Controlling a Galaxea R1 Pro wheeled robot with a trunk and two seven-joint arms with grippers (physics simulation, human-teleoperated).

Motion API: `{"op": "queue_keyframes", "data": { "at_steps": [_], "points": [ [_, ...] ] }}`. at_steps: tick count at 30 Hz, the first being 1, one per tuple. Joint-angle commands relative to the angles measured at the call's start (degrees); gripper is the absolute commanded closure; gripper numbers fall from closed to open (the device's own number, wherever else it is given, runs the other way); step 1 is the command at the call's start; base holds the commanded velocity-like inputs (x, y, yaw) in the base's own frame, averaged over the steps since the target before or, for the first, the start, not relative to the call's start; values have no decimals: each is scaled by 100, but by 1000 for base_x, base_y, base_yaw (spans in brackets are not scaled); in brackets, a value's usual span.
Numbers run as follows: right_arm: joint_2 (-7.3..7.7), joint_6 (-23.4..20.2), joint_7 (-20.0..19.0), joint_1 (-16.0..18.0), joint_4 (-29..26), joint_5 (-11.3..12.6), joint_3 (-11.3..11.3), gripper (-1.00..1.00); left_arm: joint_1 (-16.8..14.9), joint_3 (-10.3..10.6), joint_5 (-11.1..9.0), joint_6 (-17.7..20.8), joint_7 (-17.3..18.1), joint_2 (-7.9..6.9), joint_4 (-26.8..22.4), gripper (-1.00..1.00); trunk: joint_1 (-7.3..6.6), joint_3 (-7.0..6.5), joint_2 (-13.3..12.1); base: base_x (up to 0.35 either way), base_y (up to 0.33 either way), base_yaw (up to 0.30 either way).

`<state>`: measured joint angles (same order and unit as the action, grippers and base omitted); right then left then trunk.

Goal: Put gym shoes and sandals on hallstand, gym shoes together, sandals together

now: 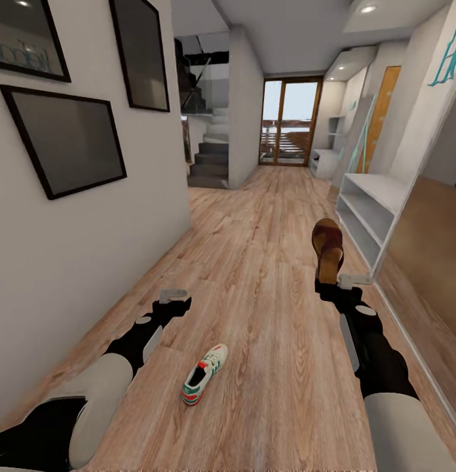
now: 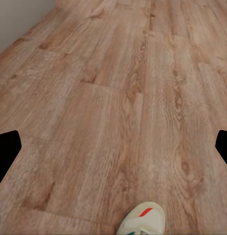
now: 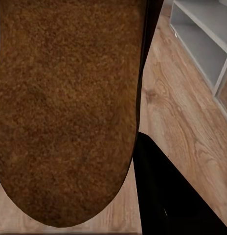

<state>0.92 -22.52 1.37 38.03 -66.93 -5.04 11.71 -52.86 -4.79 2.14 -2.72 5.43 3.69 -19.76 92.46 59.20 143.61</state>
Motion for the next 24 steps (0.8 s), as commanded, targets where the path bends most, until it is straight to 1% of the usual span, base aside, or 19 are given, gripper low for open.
{"op": "queue_keyframes", "data": {
  "at_steps": [1, 4, 8, 12, 16, 24],
  "points": [
    [-1, -37, 3, 3, -10, -32, -5, 100, -5, -48, 23, -63, 37, 6, 15, -100, 1, 38, 5, 0, 0, 0],
    [-3, -37, 3, 3, -11, -32, -9, 100, -5, -48, 23, -127, 37, 3, 29, -100, 9, 127, 9, 0, 0, 0],
    [-4, -33, 3, 3, -13, -32, -19, 100, -5, -48, 24, -147, 37, 0, 33, -100, 9, 134, 9, 0, 0, -11],
    [-4, -33, 3, 3, -13, -32, -20, 100, -5, -48, 24, -149, 37, 0, 33, -100, 9, 134, 9, 0, 49, -211],
    [-4, -33, 3, 3, -13, -33, -20, 100, -5, -48, 24, -149, 37, 0, 33, -100, 9, 135, 9, 0, 217, -278],
    [-4, -33, 3, 3, -13, -34, -20, 100, -5, -48, 24, -149, 37, 0, 33, -100, 9, 135, 9, 0, 300, -297]
  ]
}}
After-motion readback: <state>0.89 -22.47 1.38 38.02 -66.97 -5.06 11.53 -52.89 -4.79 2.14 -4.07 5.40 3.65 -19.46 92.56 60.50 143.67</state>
